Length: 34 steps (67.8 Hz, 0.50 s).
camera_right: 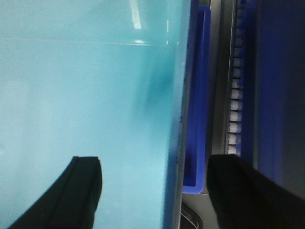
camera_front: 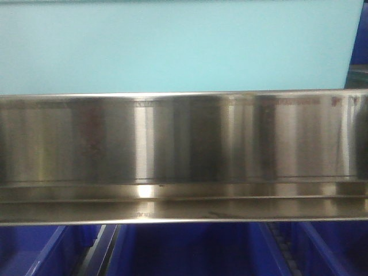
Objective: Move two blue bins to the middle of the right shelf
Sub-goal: 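Close both grippers on opposite side walls of the teal bin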
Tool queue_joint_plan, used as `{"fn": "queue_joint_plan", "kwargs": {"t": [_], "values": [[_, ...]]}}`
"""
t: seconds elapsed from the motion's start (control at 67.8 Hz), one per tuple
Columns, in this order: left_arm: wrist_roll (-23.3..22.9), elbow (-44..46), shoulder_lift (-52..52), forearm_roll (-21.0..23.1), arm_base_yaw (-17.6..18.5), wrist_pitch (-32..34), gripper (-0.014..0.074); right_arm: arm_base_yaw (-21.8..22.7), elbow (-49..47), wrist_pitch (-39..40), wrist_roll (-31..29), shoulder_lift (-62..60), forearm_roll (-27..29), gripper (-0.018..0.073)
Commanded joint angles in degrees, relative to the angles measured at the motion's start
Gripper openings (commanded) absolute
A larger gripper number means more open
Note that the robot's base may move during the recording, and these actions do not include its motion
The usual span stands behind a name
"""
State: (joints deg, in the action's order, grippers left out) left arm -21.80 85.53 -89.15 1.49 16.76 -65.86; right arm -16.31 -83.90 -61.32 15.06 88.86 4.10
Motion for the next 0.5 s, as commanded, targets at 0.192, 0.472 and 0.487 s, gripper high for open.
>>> {"fn": "queue_joint_plan", "kwargs": {"t": [0.192, 0.472, 0.487], "values": [[2.3, -0.1, -0.8, 0.5, 0.1, 0.8, 0.0284, -0.2, 0.0, 0.2, 0.0, 0.6, 0.0, 0.0358], [3.8, -0.1, -2.8, 0.6, 0.2, -0.4, 0.0245, -0.2, 0.0, 0.0, 0.0, 0.7, 0.0, -0.0014], [3.8, -0.1, -2.9, 0.6, 0.2, -0.4, 0.0244, -0.2, 0.0, 0.0, 0.0, 0.7, 0.0, -0.0043]]}}
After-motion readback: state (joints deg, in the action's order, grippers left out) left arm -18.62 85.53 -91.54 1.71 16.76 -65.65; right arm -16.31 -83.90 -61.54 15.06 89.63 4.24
